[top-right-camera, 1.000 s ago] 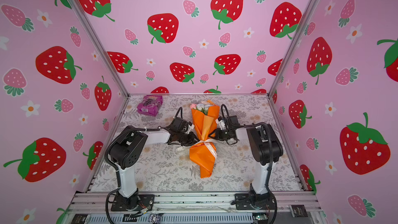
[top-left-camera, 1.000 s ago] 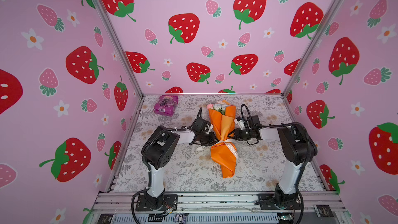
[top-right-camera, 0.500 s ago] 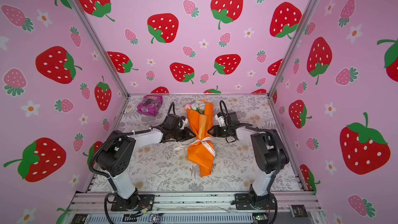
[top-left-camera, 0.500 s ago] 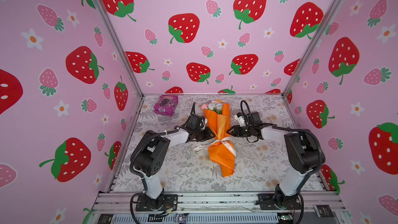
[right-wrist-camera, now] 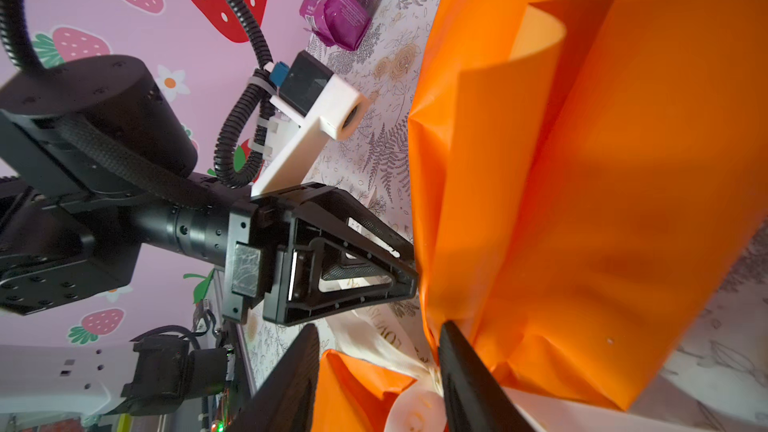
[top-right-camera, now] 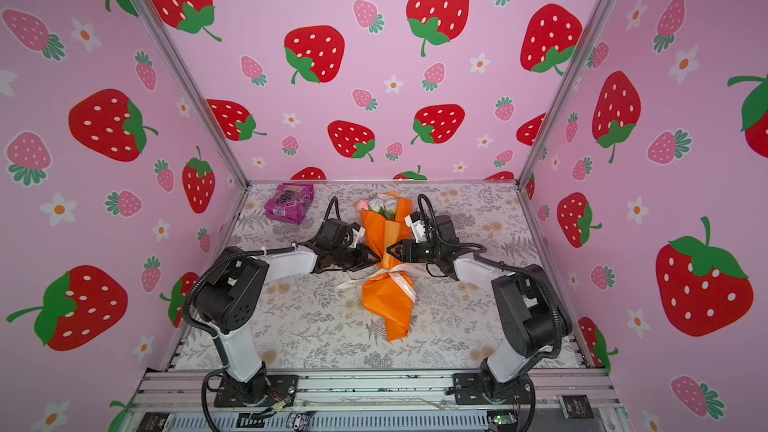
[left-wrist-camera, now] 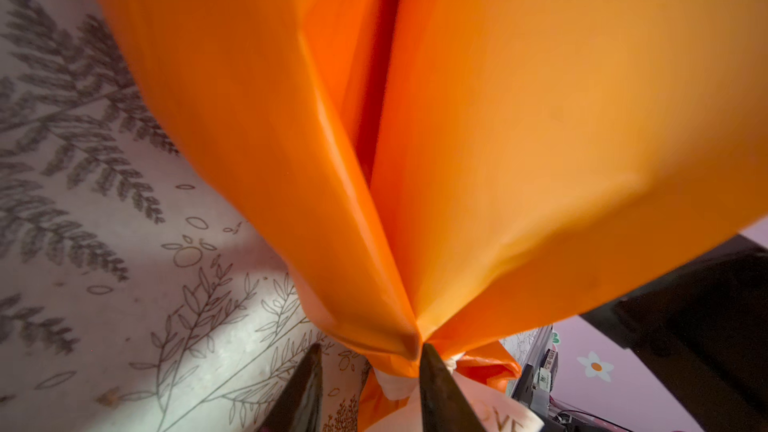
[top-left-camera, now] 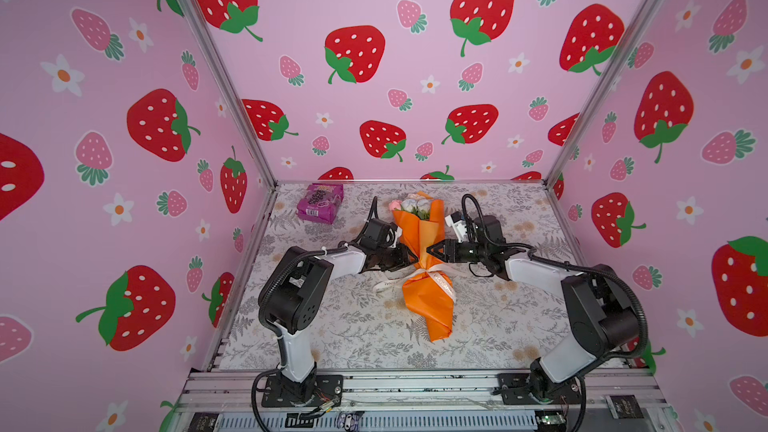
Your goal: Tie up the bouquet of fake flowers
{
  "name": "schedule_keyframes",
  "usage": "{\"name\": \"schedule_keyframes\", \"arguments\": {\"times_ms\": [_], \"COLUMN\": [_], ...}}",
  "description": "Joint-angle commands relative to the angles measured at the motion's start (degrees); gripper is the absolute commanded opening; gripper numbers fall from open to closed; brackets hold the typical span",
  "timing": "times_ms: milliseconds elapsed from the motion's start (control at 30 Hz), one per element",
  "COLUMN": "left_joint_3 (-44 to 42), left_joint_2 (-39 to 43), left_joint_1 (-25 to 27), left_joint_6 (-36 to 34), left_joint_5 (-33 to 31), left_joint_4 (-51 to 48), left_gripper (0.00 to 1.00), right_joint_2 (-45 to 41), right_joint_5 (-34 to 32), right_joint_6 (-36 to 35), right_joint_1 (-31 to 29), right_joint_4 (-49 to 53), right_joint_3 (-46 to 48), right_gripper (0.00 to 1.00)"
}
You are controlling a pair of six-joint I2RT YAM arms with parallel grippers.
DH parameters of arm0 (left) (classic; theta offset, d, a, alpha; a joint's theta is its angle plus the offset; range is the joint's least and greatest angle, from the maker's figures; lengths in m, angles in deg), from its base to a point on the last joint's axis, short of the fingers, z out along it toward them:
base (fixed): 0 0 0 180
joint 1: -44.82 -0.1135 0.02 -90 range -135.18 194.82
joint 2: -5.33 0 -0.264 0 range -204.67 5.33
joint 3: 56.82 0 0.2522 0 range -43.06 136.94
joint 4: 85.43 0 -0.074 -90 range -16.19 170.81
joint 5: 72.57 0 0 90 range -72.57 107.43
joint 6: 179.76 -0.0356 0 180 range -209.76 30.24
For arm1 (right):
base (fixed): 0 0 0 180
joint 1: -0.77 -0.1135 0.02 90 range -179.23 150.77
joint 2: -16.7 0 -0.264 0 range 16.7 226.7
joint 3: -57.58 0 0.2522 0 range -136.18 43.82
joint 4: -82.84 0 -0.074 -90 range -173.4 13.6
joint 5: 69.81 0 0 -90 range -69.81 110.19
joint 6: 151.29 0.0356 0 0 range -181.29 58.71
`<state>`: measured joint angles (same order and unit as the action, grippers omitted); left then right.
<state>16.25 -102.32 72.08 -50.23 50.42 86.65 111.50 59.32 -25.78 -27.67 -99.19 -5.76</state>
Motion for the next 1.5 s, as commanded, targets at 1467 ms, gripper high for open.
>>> {"name": "schedule_keyframes", "arguments": {"times_ms": [1467], "left_joint_3": [-8.64], "left_joint_2": [22.67], "left_joint_1": [-6.61], "left_joint_6": [-8.75], "left_joint_5": [-10.71], "left_joint_4": [-9.71], "left_gripper": [0.47], "right_joint_2": [-24.54], "right_joint_5": [-29.6], "right_joint_6": [-4.66], "right_joint_1": [12.36], "right_joint_4": [11.01], "right_joint_3": [8.64], "right_gripper": [0.6]}}
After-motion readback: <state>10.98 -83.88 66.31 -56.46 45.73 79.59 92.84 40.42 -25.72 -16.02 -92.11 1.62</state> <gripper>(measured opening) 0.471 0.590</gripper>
